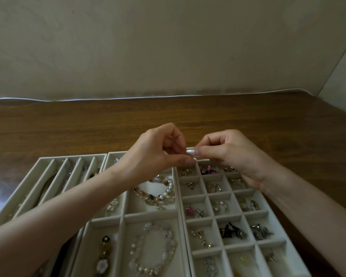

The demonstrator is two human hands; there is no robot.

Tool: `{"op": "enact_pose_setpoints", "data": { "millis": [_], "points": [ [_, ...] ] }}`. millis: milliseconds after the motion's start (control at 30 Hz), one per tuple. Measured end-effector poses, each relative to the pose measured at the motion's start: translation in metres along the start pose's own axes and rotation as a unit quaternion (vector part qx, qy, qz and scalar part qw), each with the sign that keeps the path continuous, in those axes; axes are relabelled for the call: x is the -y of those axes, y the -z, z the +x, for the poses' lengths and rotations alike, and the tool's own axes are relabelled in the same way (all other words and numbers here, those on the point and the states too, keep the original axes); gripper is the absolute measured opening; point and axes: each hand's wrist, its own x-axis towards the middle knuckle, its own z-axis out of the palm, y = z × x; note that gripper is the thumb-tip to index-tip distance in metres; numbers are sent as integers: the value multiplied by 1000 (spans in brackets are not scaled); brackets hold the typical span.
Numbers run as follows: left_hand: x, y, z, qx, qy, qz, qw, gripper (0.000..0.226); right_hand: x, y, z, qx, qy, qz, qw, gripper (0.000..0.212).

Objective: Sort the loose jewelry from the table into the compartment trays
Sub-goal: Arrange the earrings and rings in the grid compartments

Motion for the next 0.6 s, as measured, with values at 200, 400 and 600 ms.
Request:
{"op": "enact_pose_setpoints", "data": {
  "millis": [200,400,600],
  "points": [
    [6,7,4,-16,7,33,999,21,1,3,0,17,51,-148,987,6],
    [14,14,5,-36,13,81,996,10,3,-8,-11,91,173,-393,899,12],
    [14,12,7,-35,13,86,996,13,4,-2,-12,107,167,-445,873,32]
  ]
}}
